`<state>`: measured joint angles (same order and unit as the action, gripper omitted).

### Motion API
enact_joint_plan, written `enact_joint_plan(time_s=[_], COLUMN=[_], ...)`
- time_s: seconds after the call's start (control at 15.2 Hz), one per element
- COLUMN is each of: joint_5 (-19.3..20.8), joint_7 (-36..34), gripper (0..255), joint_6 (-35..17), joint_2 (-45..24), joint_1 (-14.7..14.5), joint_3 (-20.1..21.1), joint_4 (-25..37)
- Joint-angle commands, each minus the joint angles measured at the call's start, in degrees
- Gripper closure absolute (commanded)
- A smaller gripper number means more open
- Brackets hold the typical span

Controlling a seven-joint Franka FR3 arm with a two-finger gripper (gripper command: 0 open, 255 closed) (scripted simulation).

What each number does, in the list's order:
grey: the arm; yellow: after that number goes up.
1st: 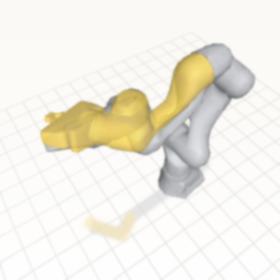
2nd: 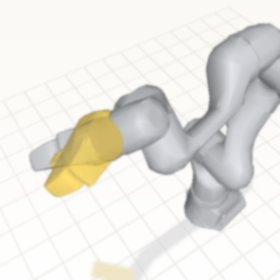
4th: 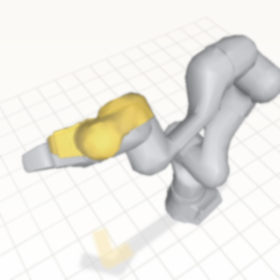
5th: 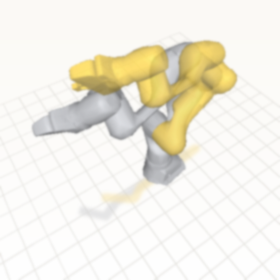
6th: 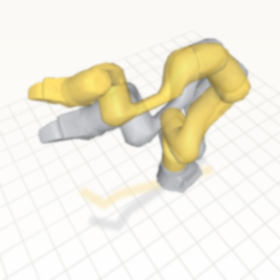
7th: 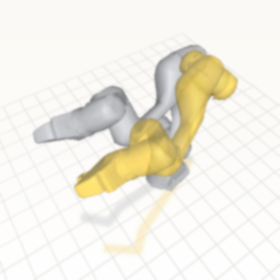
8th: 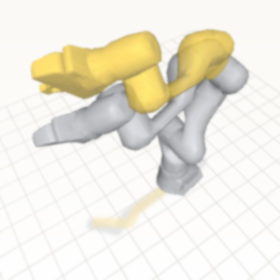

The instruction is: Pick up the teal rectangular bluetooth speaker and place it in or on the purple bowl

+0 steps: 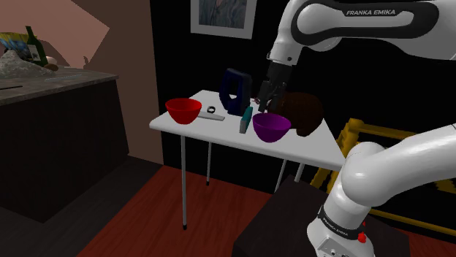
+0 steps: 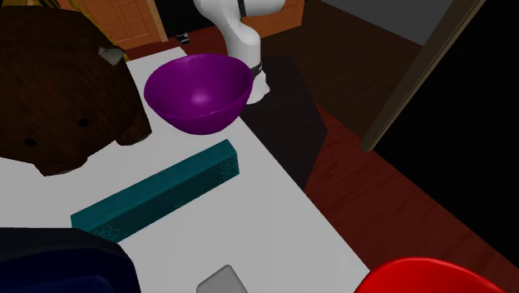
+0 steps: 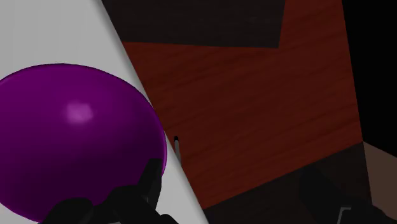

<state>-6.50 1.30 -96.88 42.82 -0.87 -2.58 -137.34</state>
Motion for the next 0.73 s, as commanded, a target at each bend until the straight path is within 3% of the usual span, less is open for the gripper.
enact_joint_plan(time_s=[0.0,0.66], joint_5=[0.0,1.0], joint_7=[0.0,-22.6], gripper=[0,0], joint_6=[0.0,-8.8], joint_2=[0.0,-22.0], joint_1=[0.0,8.1], joint_3=[0.0,2.7], joint_4=[0.0,11.3])
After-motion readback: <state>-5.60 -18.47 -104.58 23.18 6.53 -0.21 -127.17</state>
